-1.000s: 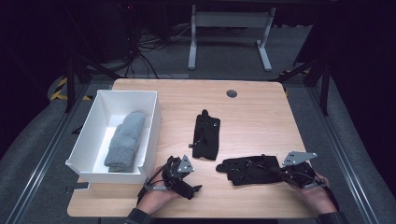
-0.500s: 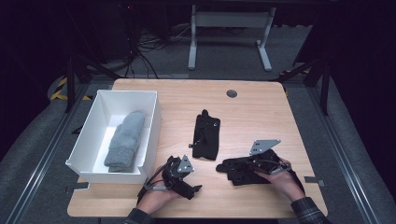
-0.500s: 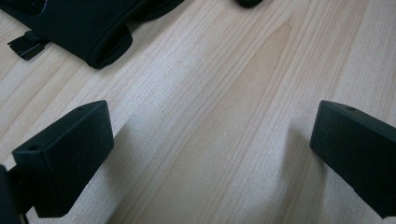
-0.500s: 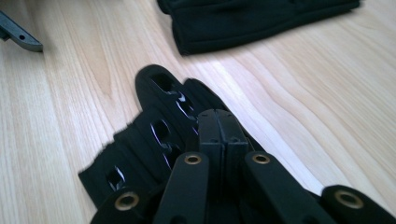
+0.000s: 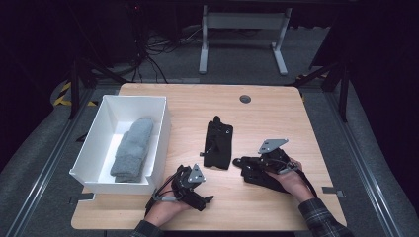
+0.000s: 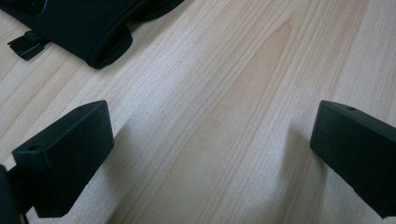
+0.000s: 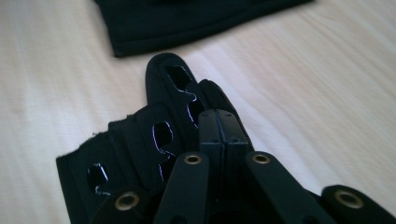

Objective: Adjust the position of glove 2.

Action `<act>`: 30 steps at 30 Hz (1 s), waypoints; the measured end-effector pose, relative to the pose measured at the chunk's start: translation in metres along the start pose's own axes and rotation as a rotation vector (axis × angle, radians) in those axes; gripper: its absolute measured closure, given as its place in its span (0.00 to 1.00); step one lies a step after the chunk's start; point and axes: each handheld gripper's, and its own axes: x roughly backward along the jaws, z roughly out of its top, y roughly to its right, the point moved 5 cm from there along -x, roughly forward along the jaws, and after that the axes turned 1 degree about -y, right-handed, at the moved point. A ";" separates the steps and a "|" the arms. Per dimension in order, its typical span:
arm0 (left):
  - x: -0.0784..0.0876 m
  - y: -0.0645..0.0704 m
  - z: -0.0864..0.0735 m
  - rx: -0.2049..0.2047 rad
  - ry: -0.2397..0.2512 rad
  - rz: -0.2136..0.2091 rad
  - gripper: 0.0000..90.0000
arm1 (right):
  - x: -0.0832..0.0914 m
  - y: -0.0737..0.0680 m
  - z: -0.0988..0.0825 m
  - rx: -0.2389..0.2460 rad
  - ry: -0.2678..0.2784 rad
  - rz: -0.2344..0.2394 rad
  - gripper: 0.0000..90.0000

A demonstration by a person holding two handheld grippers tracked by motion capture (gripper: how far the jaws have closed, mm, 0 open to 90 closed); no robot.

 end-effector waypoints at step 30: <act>0.000 0.000 0.000 0.000 0.000 0.000 0.00 | 0.048 0.070 -0.040 -0.169 0.051 -0.172 1.00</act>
